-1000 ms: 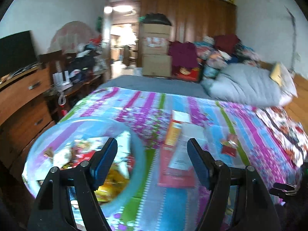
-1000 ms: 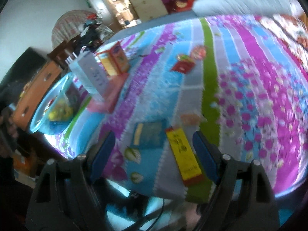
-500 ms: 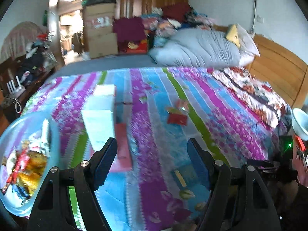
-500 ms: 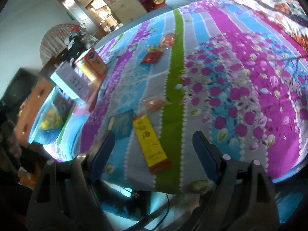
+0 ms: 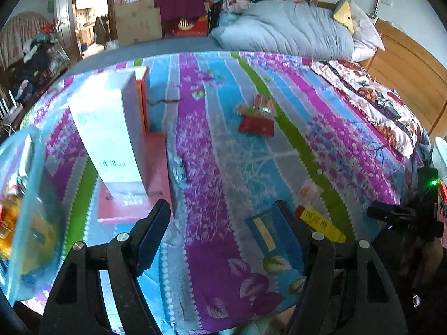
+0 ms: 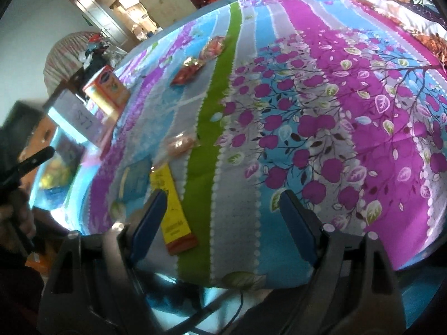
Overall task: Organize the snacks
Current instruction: 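Move both tools away from the basin back over the bedspread, then grasp the clear bag of fried snack with the right gripper while the left grasps a red packet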
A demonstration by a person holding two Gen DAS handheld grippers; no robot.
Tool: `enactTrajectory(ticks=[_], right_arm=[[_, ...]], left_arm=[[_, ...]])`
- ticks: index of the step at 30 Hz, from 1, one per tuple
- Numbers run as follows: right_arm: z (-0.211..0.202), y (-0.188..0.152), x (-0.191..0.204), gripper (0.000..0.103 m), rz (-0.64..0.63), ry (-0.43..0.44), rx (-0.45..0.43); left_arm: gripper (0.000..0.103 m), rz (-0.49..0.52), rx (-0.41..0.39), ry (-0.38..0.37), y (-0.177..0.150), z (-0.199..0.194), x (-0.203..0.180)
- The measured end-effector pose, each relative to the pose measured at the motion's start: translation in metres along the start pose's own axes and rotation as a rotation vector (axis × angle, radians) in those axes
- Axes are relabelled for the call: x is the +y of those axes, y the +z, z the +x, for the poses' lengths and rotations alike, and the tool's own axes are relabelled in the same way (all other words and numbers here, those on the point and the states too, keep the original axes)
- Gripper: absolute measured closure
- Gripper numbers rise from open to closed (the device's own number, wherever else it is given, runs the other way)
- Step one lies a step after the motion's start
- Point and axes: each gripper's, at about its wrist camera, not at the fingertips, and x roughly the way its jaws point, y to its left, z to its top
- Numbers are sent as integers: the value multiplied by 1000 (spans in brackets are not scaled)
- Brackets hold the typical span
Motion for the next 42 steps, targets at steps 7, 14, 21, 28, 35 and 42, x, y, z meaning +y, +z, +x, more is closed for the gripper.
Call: enactTrajectory(ticks=[7,14,21,28,35,42], right_arm=[[20,16,9,19,-61,-10,31],[63,90,45,19,-285,13,0],[140,176,69,19,-402,50,72],[217,235,81,19,-358,45,120],[226,199,115,18,-436,143,202],[153,150,115,20,-404,338,260]], left_arm=[[27,-17,42,-27,-10,18,11],[27,-60,61,-60,-9,34,20],[27,-36,93,-102,-13,49,14],[27,-67,133,-121,-15,62,18],[27,-60,147,-138,-17,70,11],[27,-75,122,-152,-18,62,14]])
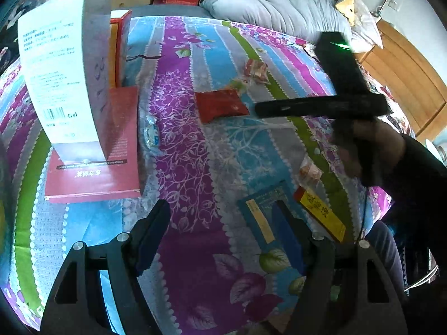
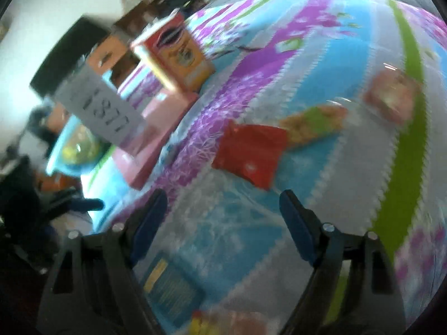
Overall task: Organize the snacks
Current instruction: 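Grasp the clear bag of fried snack with the right gripper while the left grasps a red packet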
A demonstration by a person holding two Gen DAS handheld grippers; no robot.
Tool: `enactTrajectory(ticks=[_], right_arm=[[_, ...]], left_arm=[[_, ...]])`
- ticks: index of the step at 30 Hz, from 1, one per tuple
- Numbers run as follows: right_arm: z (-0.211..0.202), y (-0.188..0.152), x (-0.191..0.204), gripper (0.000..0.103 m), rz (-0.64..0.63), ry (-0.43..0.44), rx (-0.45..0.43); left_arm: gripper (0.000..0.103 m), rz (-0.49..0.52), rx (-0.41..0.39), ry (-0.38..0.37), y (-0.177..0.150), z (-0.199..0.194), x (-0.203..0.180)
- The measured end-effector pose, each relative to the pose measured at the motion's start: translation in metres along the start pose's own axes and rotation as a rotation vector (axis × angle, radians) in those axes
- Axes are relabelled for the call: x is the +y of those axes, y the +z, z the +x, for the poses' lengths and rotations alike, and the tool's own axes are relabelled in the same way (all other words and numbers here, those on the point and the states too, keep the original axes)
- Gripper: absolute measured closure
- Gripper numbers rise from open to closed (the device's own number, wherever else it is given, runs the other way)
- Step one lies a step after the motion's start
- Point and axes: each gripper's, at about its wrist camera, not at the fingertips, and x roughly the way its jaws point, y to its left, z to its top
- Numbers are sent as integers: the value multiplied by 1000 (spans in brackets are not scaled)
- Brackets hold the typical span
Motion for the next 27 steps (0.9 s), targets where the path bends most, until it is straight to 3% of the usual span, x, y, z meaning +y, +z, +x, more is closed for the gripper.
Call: enactTrajectory(ticks=[4,6,9,10,13,16,17,19,21,27], right_arm=[[-17,4,-26,19,65,-117,-45],[-11,18,-55,19,216,-155,-28],[7,40,-77,20,385,-79,-48],[12,46,-77,20,401,-92,-57],[45,71,-70,20,400,-124,-30],[67,90,-51,22,287,-249,-5],[72,94,-45,28,245,-274,1],[78,98,-43,67,156,-349,25],[70,93,-47,67,101,-387,19],[-8,45,-49,67,133,-304,-81]], left_arm=[[27,-33,19,-20,-2,8,4],[27,-28,25,-24,-2,11,1],[27,-26,32,-29,-2,16,-1],[27,-29,35,-32,-2,17,-2],[27,-26,42,-28,-1,20,-1],[27,-23,35,-20,0,18,1],[27,-24,32,-18,1,17,2],[27,-33,27,-15,2,17,6],[27,-42,30,-14,4,18,8],[27,-11,0,-31,18,22,-2]])
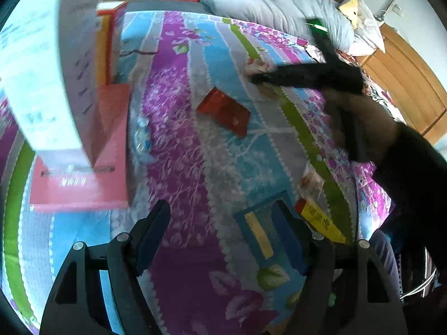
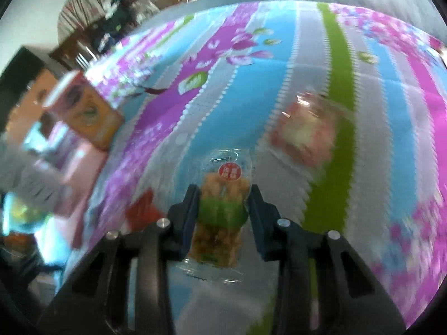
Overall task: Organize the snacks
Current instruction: 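Grasp the clear bag of fried snack with the right gripper while the left grasps a red packet, then carry the red packet and clear snack bag over the clear basin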
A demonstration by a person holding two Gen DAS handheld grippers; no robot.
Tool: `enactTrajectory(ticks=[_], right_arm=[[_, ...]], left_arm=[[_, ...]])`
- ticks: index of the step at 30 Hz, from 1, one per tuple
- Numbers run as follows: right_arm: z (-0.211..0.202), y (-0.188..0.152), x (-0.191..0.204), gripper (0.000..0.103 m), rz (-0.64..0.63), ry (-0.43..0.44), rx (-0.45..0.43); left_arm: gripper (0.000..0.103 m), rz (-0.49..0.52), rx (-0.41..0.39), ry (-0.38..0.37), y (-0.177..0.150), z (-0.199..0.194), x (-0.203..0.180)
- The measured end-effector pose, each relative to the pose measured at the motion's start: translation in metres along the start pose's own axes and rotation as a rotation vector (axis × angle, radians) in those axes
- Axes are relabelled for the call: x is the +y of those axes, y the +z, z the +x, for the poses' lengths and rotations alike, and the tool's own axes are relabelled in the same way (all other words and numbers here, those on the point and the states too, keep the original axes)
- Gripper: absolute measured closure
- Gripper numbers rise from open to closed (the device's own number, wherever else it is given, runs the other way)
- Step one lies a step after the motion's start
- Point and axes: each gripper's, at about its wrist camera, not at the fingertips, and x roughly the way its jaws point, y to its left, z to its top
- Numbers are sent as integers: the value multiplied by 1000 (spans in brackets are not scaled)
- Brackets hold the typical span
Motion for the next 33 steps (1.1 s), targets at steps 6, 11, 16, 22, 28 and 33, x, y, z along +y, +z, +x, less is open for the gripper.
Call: enactTrajectory(ticks=[6,11,16,22,28,33], right_arm=[[-34,-70,-16,67,54,-40,21],[-24,-96,-13,65,28,-74,42],[-23,-98,-16,62,42,-42,13],[-29,-108,-19,61,42,-27,-3],[-33,-118,-17,61,-4,-43,-14],[-34,-121,-15,65,-6,-60,-38]], left_arm=[[27,56,-40,-9,51,45,-19],[27,-142,31,-24,84,102,0],[27,-293,38,0,102,121,11],[14,-163,22,203,113,146,-17],[14,5,-23,319,102,160,-40],[53,70,-10,275,107,145,-45]])
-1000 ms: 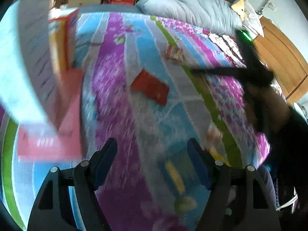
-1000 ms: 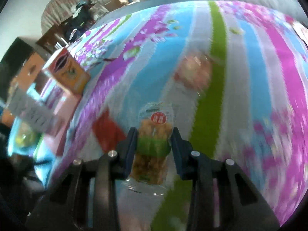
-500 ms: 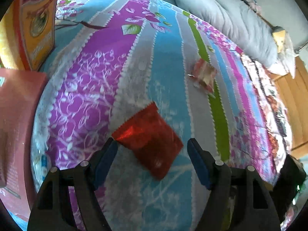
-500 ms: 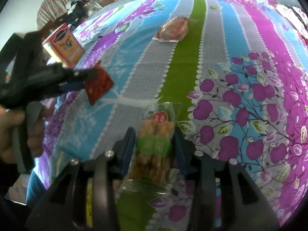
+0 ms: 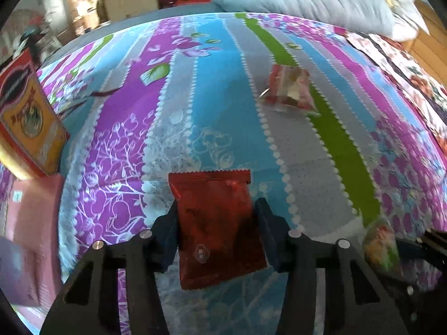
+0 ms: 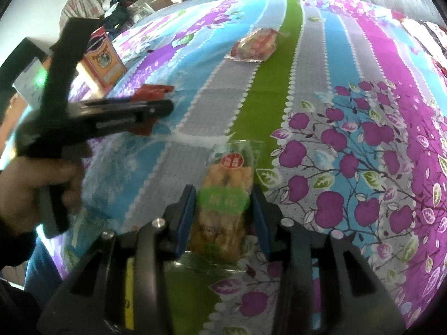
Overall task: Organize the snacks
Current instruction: 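Carry the red packet and clear snack bag over the clear basin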
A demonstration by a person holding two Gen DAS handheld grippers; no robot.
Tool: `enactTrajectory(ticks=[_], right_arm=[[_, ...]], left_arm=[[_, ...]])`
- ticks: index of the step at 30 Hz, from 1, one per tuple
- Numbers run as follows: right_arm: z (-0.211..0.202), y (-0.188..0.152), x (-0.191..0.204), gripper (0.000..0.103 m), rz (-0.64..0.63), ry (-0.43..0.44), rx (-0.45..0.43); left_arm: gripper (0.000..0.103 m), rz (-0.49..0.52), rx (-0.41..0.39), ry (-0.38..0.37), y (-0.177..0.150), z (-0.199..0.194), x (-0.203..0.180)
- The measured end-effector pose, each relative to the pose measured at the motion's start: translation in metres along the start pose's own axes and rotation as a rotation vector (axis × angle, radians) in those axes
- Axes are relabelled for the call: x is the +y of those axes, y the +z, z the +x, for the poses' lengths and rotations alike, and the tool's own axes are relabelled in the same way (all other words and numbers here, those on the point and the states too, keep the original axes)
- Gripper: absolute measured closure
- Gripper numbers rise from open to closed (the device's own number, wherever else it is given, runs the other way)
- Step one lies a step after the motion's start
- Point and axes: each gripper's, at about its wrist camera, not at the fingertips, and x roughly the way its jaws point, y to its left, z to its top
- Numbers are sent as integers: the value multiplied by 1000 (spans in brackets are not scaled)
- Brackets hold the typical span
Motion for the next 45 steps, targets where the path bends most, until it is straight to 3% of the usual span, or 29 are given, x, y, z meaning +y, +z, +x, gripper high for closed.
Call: enactTrajectory(ticks=[2,6,12,16,24,31,36,45], right_arm=[[-4,-3,0,66,16,2,-17],[-19,-5,3,67,26,17,-63],[-44,3,20,67,2,28,-108],[-67,17,39,67,-36,29,-148],[-113,51,88,67,-116,55,-231],[-137,85,154,67,-217,116,-280],[-146,110,205,67,-309,163,-303],[-145,153,313,67,-439,320,-320]], left_arm=[[55,14,6,-33,2,-3,-1],[56,36,-60,-79,-2,-34,-1],[56,20,-194,-145,-3,-118,12],[56,-7,-275,-147,-4,-173,35],[56,-104,-427,-55,-22,-266,115],[56,-258,-490,18,-52,-316,202],[56,-313,-533,55,-71,-343,244],[56,-430,-601,147,-110,-389,330]])
